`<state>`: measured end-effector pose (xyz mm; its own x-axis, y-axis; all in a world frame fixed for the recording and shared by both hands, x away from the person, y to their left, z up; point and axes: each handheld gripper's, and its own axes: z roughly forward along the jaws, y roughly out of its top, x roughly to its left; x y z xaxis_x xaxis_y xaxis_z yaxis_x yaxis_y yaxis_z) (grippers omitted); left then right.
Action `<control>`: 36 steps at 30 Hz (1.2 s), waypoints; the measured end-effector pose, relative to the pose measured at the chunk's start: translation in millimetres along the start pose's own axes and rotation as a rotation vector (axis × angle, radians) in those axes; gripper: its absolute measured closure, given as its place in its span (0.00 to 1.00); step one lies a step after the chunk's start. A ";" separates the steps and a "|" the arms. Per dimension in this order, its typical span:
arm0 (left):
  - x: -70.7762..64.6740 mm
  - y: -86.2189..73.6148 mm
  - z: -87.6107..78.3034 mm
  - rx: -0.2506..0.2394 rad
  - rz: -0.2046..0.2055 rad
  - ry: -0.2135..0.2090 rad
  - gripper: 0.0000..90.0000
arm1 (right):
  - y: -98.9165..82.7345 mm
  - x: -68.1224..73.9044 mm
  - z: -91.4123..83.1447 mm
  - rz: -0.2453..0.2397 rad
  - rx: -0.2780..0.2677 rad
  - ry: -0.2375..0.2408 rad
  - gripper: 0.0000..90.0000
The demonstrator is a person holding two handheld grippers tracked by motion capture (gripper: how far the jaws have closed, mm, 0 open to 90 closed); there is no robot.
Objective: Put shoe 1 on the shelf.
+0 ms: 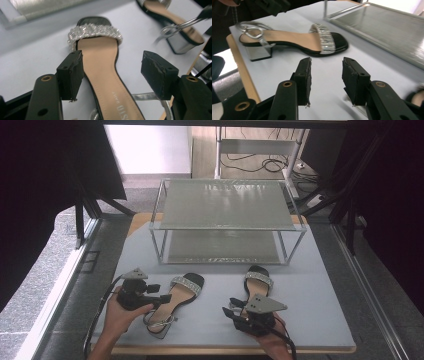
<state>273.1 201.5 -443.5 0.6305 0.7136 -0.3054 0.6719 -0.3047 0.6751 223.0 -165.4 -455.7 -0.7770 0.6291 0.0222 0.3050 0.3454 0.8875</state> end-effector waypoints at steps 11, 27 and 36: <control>-1.6 26.1 27.6 0.289 0.011 0.065 0.37 | -2.7 -21.7 -24.5 0.021 -0.037 -0.072 0.63; -9.5 24.8 70.7 0.519 0.031 0.135 0.28 | -6.4 -20.4 -21.5 0.009 -0.017 -0.092 0.61; -9.3 25.9 81.1 0.571 0.025 0.177 0.31 | -9.0 -15.9 -14.8 -0.003 0.002 -0.089 0.60</control>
<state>316.2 135.8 -477.6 0.6070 0.7815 -0.1444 0.7916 -0.5783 0.1974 224.5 -188.8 -457.2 -0.7260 0.6873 -0.0213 0.3041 0.3487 0.8865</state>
